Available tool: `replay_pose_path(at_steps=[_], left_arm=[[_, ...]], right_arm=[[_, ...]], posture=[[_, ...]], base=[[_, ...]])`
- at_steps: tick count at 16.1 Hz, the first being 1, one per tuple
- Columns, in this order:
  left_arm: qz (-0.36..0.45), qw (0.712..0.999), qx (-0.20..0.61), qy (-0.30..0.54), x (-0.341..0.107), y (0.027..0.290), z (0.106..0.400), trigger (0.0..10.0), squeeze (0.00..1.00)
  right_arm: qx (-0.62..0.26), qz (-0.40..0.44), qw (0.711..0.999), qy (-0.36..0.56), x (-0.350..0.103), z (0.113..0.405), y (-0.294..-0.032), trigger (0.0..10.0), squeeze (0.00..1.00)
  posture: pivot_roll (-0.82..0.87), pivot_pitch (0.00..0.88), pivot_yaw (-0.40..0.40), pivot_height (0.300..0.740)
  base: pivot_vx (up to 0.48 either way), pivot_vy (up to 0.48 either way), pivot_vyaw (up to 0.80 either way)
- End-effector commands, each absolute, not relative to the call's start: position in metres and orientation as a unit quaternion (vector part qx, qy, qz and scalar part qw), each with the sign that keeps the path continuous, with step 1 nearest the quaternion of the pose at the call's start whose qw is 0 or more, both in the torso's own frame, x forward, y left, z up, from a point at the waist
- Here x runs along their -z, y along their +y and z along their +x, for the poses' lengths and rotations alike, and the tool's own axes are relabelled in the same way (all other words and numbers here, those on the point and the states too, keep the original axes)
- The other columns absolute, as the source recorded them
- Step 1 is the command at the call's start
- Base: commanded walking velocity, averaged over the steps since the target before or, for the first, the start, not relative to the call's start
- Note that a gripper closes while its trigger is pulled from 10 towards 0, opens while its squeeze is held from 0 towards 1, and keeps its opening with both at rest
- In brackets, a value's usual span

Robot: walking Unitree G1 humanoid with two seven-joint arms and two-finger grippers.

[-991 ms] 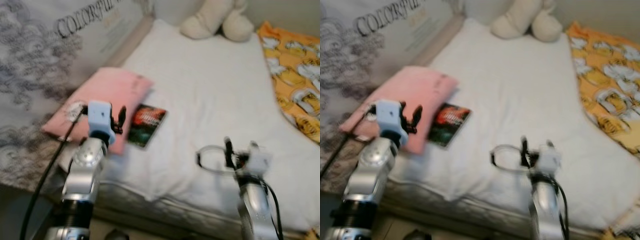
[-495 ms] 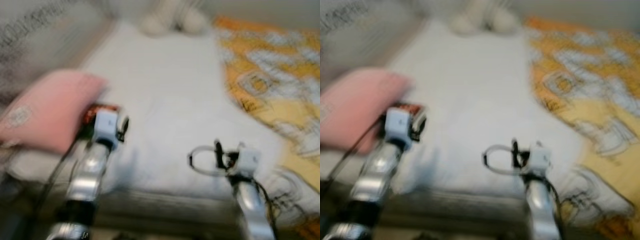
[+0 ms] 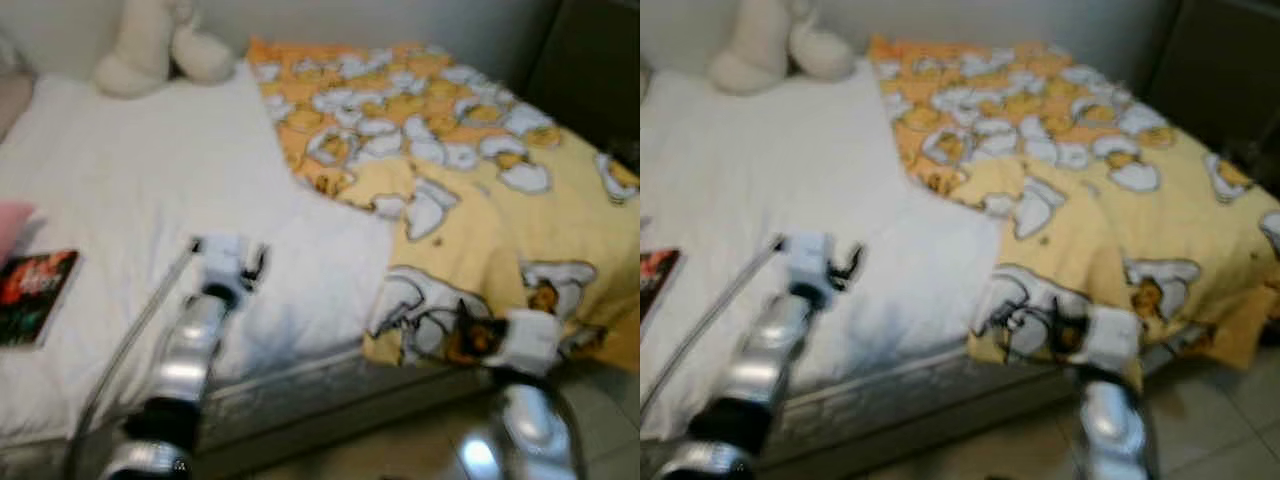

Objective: Clean up the room

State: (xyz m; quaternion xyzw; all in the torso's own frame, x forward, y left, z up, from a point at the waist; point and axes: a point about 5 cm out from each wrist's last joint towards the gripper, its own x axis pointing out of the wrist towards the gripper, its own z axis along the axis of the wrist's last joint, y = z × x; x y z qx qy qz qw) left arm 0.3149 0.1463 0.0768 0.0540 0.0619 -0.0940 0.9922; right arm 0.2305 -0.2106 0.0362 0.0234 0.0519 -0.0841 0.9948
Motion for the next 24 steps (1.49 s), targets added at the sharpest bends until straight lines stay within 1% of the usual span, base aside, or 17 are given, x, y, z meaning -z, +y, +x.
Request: replay_pose_path(at_steps=[1, 2, 4, 5, 6, 7, 9, 10, 12, 13, 14, 16, 18, 20, 21, 22, 24], left_arm=[[0.069, 0.991, 0.092, 0.063, -0.078, 0.150, 0.319, 10.0, 1.00], [0.073, 0.991, 0.095, 0.065, -0.077, 0.149, 0.320, 10.0, 0.00], [0.058, 0.993, 0.067, 0.077, -0.072, 0.149, 0.325, 10.0, 0.00], [0.056, 0.993, 0.070, 0.078, -0.072, 0.145, 0.327, 10.0, 0.00], [0.074, 0.991, 0.075, 0.087, -0.070, 0.140, 0.330, 10.0, 0.00], [0.084, 0.990, 0.071, 0.092, -0.068, 0.142, 0.332, 10.0, 0.00], [0.064, 0.990, 0.061, 0.111, -0.060, 0.147, 0.328, 10.0, 0.00], [0.070, 0.989, 0.071, 0.108, -0.054, 0.145, 0.320, 10.0, 0.00], [0.057, 0.989, 0.049, 0.128, -0.045, 0.149, 0.317, 10.0, 0.00], [0.053, 0.989, 0.043, 0.133, -0.043, 0.149, 0.318, 10.0, 0.00], [0.053, 0.989, 0.047, 0.132, -0.043, 0.148, 0.318, 10.0, 0.00], [0.064, 0.987, 0.082, 0.119, -0.046, 0.136, 0.318, 10.0, 0.00], [0.065, 0.987, 0.088, 0.118, -0.046, 0.132, 0.318, 10.0, 0.00], [0.062, 0.986, 0.092, 0.122, -0.045, 0.129, 0.320, 10.0, 0.00], [0.052, 0.988, 0.074, 0.123, -0.046, 0.130, 0.324, 10.0, 0.00], [0.062, 0.988, 0.068, 0.128, -0.046, 0.131, 0.325, 10.0, 0.00], [0.058, 0.984, 0.060, 0.157, -0.045, 0.137, 0.333, 10.0, 0.00]], right_arm=[[0.072, 0.028, 0.997, 0.028, -0.046, 0.238, -0.201, 10.0, 1.00], [0.069, 0.029, 0.997, 0.029, -0.045, 0.238, -0.199, 10.0, 1.00], [0.074, 0.033, 0.996, 0.042, -0.037, 0.236, -0.198, 10.0, 1.00], [0.071, 0.033, 0.996, 0.043, -0.038, 0.237, -0.197, 10.0, 1.00], [0.063, 0.033, 0.997, 0.043, -0.039, 0.240, -0.194, 10.0, 1.00], [0.053, 0.027, 0.997, 0.045, -0.039, 0.242, -0.193, 10.0, 1.00], [0.057, 0.014, 0.997, 0.045, -0.043, 0.243, -0.200, 10.0, 1.00], [0.064, 0.011, 0.997, 0.050, -0.041, 0.240, -0.206, 10.0, 1.00], [0.034, 0.012, 0.997, 0.062, -0.037, 0.238, -0.198, 10.0, 1.00], [0.025, 0.002, 0.997, 0.067, -0.036, 0.237, -0.194, 10.0, 0.03], [0.023, 0.001, 0.997, 0.067, -0.036, 0.236, -0.192, 10.0, 0.00], [0.021, 0.005, 0.998, 0.065, -0.036, 0.236, -0.190, 10.0, 0.00], [0.028, -0.003, 0.997, 0.069, -0.036, 0.235, -0.194, 10.0, 0.00], [0.036, -0.003, 0.997, 0.073, -0.037, 0.233, -0.197, 10.0, 0.00], [0.044, -0.007, 0.996, 0.071, -0.037, 0.227, -0.201, 10.0, 0.00], [0.047, -0.008, 0.996, 0.070, -0.037, 0.226, -0.202, 10.0, 0.00], [0.055, -0.012, 0.995, 0.077, -0.036, 0.220, -0.206, 10.0, 0.00]], posture=[[-0.03, 0.000, 0.025, 0.740], [-0.03, 0.000, 0.025, 0.740], [-0.02, 0.000, 0.021, 0.740], [-0.02, 0.000, 0.014, 0.740], [-0.03, 0.000, 0.004, 0.740], [-0.03, 0.000, -0.002, 0.740], [-0.04, 0.000, -0.008, 0.740], [-0.03, 0.000, -0.022, 0.740], [-0.04, 0.000, -0.025, 0.740], [-0.04, 0.000, -0.023, 0.740], [-0.04, 0.000, -0.018, 0.740], [-0.06, 0.000, -0.009, 0.740], [-0.07, 0.000, -0.003, 0.740], [-0.10, 0.000, 0.007, 0.740], [-0.12, 0.000, 0.016, 0.740], [-0.12, 0.000, 0.016, 0.740], [-0.14, 0.000, 0.021, 0.740]], base=[[0.000, 0.000, -0.76], [0.000, 0.000, -0.77], [0.000, 0.000, -0.78], [0.000, 0.000, -0.78], [0.000, 0.000, -0.78], [0.000, 0.000, -0.77], [0.000, 0.000, -0.77], [0.000, 0.000, -0.76], [0.469, 0.000, -0.38], [0.480, 0.000, 0.00], [0.480, 0.000, 0.00], [0.480, 0.000, 0.00], [0.480, 0.000, 0.00], [0.480, 0.000, -0.66], [0.000, 0.000, 0.00], [0.000, 0.000, 0.00], [0.000, 0.000, 0.00]])
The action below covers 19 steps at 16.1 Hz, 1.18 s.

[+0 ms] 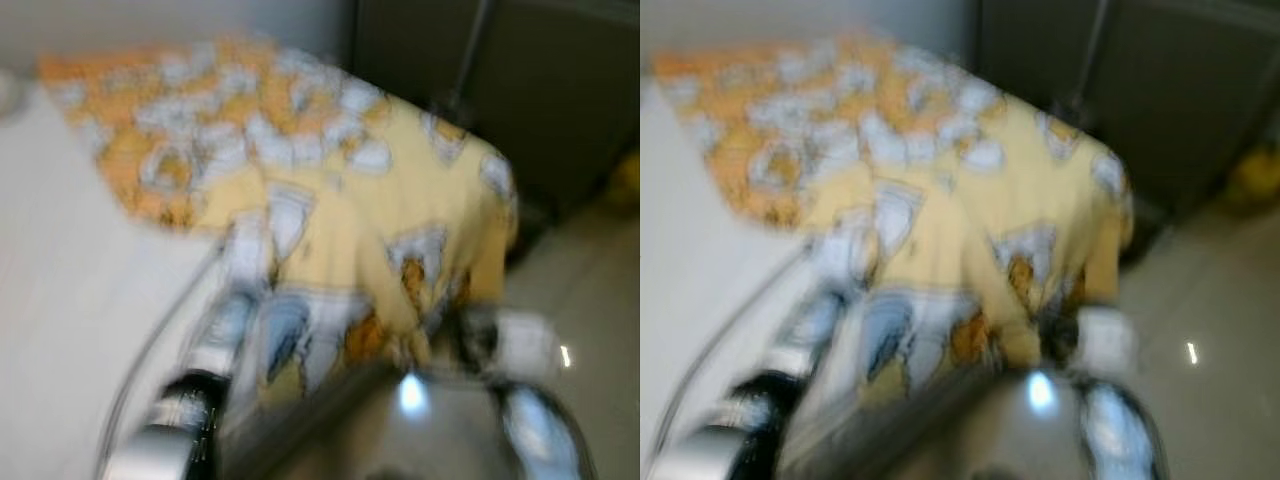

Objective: Clean up the room

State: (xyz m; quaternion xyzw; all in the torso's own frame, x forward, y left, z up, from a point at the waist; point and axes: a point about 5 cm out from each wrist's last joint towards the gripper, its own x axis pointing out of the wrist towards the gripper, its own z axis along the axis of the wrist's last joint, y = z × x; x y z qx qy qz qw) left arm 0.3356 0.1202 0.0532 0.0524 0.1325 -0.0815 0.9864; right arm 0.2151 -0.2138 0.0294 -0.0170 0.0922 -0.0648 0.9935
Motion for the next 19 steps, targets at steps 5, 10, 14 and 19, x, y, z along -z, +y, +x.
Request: replay_pose_path(at_steps=[5, 10, 14, 19], left_arm=[[0.106, 0.970, 0.097, 0.194, -0.041, 0.120, 0.337, 10.0, 0.00], [0.050, 0.971, 0.105, 0.207, -0.036, 0.093, 0.332, 10.0, 0.00], [0.095, 0.983, -0.002, 0.157, -0.043, 0.113, 0.336, 10.0, 0.00], [0.056, 0.982, -0.046, 0.174, -0.028, 0.117, 0.322, 10.0, 0.00]], right_arm=[[0.029, -0.017, 0.994, 0.100, -0.034, 0.204, -0.199, 10.0, 0.00], [0.005, 0.016, 0.993, 0.120, -0.034, 0.179, -0.199, 10.0, 0.00], [-0.019, -0.002, 0.990, 0.138, -0.043, 0.161, -0.202, 10.0, 0.00], [-0.027, -0.011, 0.985, 0.169, -0.046, 0.136, -0.209, 10.0, 0.00]], posture=[[-0.18, 0.000, -0.042, 0.740], [-0.20, 0.043, -0.078, 0.740], [-0.25, 0.110, -0.138, 0.740], [-0.28, 0.150, -0.186, 0.740]], base=[[0.000, 0.000, 0.00], [0.000, 0.000, 0.00], [0.000, 0.000, 0.00], [0.000, 0.000, 0.00]])
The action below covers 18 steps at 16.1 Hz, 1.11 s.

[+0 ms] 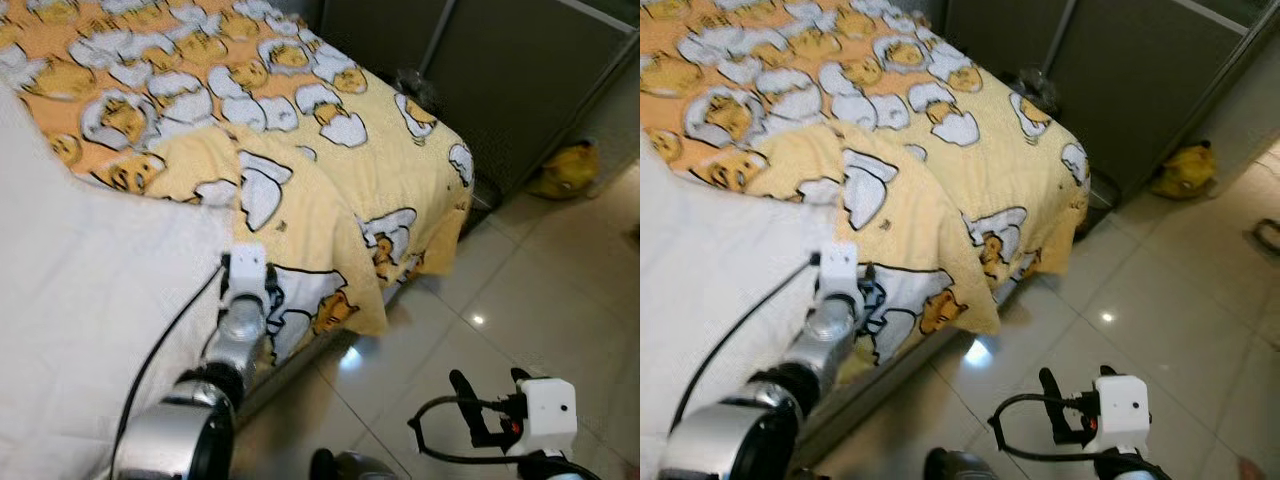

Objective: Clean up the room

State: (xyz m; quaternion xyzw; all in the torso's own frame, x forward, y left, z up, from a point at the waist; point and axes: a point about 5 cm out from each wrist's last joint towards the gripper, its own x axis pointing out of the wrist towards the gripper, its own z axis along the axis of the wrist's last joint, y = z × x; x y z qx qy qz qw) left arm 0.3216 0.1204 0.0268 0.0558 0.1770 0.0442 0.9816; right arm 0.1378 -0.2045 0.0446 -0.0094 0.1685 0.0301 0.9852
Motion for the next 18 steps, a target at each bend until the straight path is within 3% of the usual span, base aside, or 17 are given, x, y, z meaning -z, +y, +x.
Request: replay_pose_path(at_steps=[1, 3, 8, 14, 15, 18], left_arm=[[0.041, 0.981, -0.048, 0.181, -0.022, 0.115, 0.316, 10.0, 0.00], [-0.011, 0.983, -0.046, 0.178, -0.017, 0.114, 0.310, 10.0, 0.00], [0.041, 0.971, -0.110, 0.206, -0.002, 0.137, 0.296, 10.0, 0.00], [0.011, 0.960, -0.099, 0.261, 0.014, 0.134, 0.284, 10.0, 0.00], [0.010, 0.961, -0.086, 0.261, 0.014, 0.130, 0.284, 0.0, 0.00], [0.030, 0.958, -0.047, 0.280, 0.019, 0.118, 0.280, 0.0, 0.00]], right_arm=[[-0.037, -0.012, 0.984, 0.174, -0.047, 0.136, -0.206, 10.0, 0.00], [-0.040, -0.014, 0.983, 0.177, -0.047, 0.138, -0.207, 10.0, 0.00], [-0.049, -0.021, 0.981, 0.185, -0.047, 0.142, -0.209, 10.0, 0.00], [-0.061, -0.030, 0.980, 0.188, -0.045, 0.149, -0.210, 10.0, 0.00], [-0.062, -0.032, 0.980, 0.188, -0.044, 0.151, -0.211, 10.0, 0.00], [-0.063, -0.034, 0.980, 0.186, -0.042, 0.158, -0.211, 10.0, 0.00]], posture=[[-0.27, 0.153, -0.189, 0.740], [-0.27, 0.154, -0.190, 0.740], [-0.25, 0.151, -0.210, 0.740], [-0.23, 0.119, -0.213, 0.740], [-0.23, 0.107, -0.211, 0.740], [-0.22, 0.083, -0.205, 0.740]], base=[[0.000, 0.000, 0.00], [0.000, 0.000, 0.00], [0.000, 0.000, 0.00], [0.000, 0.000, 0.00], [0.000, 0.000, 0.00], [0.000, 0.000, 0.00]])
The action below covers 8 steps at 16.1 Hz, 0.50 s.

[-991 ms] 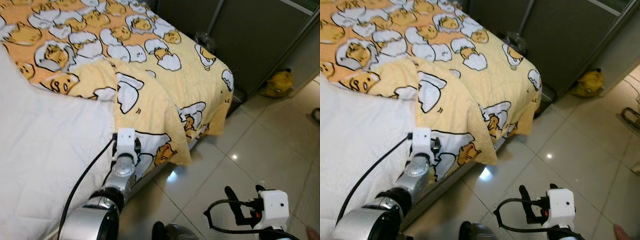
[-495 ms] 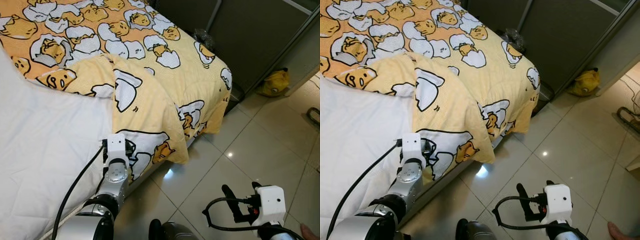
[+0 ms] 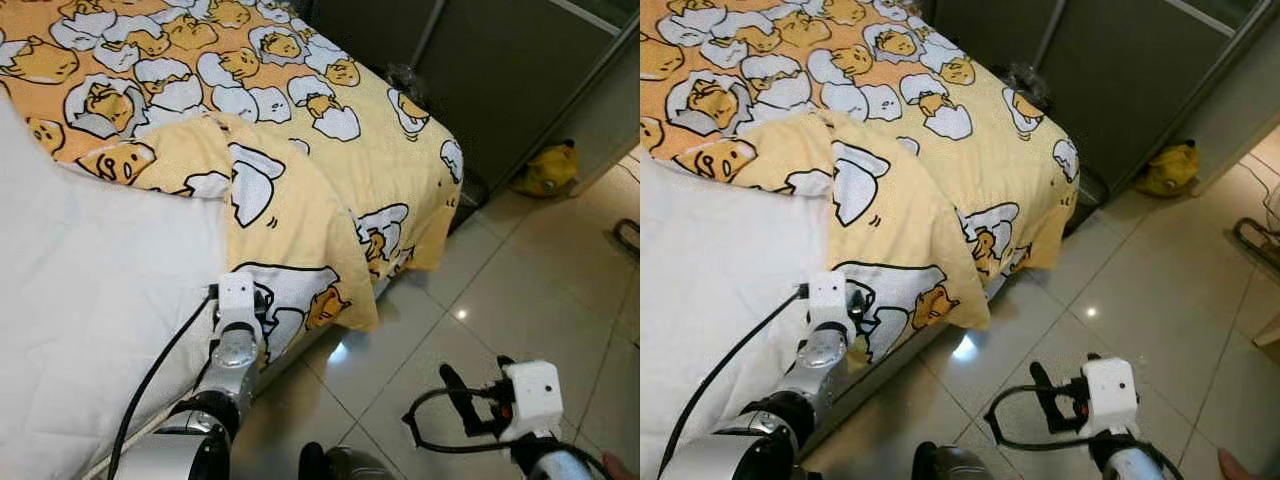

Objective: Clean up the room

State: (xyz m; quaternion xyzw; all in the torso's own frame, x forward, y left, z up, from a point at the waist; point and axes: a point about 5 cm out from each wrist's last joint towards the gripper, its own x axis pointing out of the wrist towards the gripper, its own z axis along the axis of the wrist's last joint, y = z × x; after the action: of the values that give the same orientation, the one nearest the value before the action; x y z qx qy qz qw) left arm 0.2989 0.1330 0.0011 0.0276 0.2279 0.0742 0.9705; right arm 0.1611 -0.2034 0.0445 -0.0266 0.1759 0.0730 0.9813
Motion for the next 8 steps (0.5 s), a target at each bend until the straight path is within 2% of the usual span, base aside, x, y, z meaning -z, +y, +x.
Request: replay_pose_path(at_steps=[1, 4, 8], left_arm=[[0.019, 0.953, -0.038, 0.300, 0.023, 0.117, 0.276, 0.0, 0.00], [-0.030, 0.942, -0.024, 0.335, 0.027, 0.111, 0.275, 0.0, 0.00], [-0.010, 0.947, 0.011, 0.320, 0.020, 0.107, 0.282, 0.0, 0.00]], right_arm=[[-0.064, -0.035, 0.980, 0.184, -0.042, 0.160, -0.210, 10.0, 0.00], [-0.067, -0.036, 0.981, 0.176, -0.043, 0.172, -0.209, 10.0, 0.00], [-0.061, -0.034, 0.985, 0.157, -0.045, 0.190, -0.208, 10.0, 0.00]], posture=[[-0.22, 0.079, -0.204, 0.740], [-0.22, 0.053, -0.197, 0.740], [-0.21, 0.031, -0.188, 0.740]], base=[[0.000, 0.000, 0.00], [0.000, 0.000, 0.00], [0.000, 0.000, 0.00]])
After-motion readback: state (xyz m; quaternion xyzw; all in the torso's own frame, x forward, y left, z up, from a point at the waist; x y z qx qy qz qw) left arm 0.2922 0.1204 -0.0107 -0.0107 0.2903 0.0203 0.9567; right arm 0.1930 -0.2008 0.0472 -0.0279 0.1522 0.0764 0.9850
